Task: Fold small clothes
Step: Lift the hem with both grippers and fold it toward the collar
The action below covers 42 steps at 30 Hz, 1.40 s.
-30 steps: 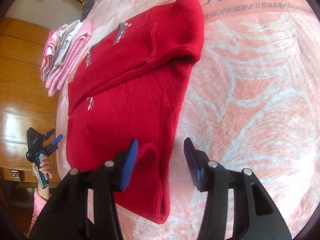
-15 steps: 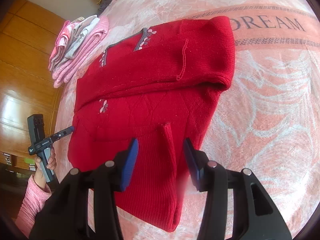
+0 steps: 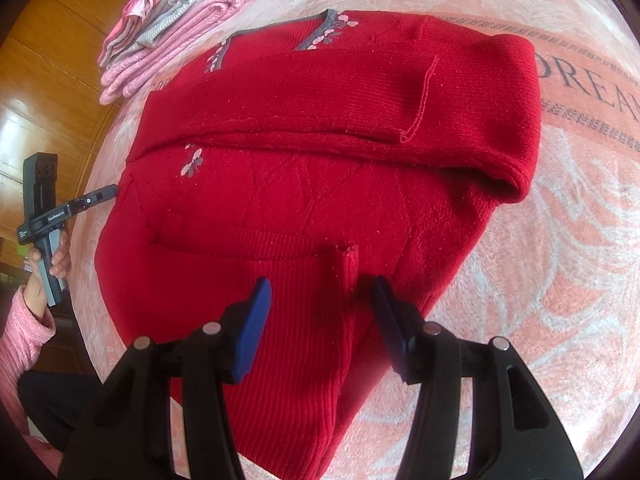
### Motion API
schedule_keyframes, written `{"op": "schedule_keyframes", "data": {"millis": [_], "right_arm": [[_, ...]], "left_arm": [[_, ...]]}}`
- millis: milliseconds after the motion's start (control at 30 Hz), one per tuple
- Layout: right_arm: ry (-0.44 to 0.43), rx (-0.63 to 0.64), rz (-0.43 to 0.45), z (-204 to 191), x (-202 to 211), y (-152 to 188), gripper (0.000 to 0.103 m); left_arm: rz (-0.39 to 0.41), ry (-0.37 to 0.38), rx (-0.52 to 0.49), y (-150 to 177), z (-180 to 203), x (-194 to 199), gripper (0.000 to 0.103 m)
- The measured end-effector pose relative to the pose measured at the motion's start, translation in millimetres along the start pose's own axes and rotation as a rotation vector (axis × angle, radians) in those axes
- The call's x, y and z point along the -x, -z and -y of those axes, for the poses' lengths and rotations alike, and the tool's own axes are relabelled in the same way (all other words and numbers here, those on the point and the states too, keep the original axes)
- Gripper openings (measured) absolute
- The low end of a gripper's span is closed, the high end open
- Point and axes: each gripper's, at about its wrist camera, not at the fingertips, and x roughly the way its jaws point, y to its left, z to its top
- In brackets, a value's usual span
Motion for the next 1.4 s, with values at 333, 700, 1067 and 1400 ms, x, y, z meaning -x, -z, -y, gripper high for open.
{"op": "schedule_keyframes", "data": {"millis": [333, 700, 1067, 1400], "right_arm": [[0.020, 0.108, 0.022, -17, -5, 0, 0.004], [-0.014, 0.069, 0.094, -8, 30, 6, 0.004], [0.060, 0.001, 0.298, -7, 100, -60, 0.003], [0.189, -0.102, 0.366, 40, 68, -182, 0.003]], "left_arm": [[-0.022, -0.185, -0.172, 6, 24, -25, 0.012], [0.157, -0.062, -0.094, 11, 25, 29, 0.005], [0.322, -0.103, -0.018, -63, 34, 55, 0.005], [0.335, -0.166, 0.117, -184, -3, -5, 0.006]]}}
